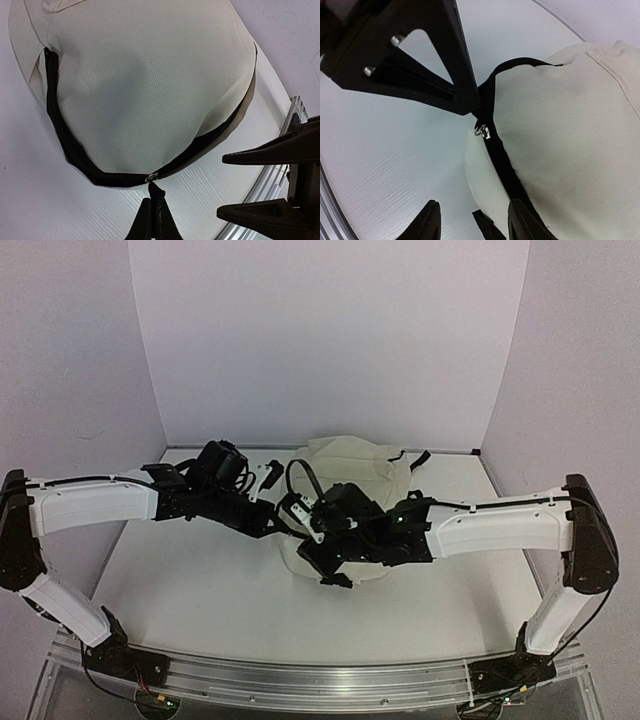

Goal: Pack the student bag
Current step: Zip the student bag at the center of the board.

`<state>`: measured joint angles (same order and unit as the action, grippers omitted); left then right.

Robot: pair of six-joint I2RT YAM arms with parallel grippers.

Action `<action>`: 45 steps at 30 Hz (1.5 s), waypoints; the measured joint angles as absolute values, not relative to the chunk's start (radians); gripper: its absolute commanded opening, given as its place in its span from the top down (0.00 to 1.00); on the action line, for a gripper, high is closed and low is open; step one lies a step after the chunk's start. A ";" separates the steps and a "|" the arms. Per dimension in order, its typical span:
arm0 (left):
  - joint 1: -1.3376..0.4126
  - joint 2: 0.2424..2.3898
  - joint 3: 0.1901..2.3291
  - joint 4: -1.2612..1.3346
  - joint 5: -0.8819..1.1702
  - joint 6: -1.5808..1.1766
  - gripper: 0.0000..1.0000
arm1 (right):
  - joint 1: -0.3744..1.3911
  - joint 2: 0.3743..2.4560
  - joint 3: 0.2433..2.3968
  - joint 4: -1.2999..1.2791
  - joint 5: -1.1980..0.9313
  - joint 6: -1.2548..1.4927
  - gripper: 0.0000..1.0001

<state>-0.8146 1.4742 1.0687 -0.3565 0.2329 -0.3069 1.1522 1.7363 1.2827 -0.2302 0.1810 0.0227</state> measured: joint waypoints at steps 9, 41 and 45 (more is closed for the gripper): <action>-0.810 1.452 1.047 -0.346 0.232 -0.323 1.00 | 1.157 1.833 1.330 -0.228 0.292 -0.056 0.79; -0.756 1.398 1.013 -0.315 0.322 -0.289 1.00 | 1.210 1.642 1.142 -0.133 0.329 0.154 1.00; -0.746 1.398 1.017 -0.290 0.350 -0.287 1.00 | 1.213 1.611 1.125 -0.130 0.337 0.178 1.00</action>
<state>-0.7456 1.3983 1.0172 -0.2901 0.3504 -0.2867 1.2129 1.6112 1.1252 -0.1303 0.3367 0.1780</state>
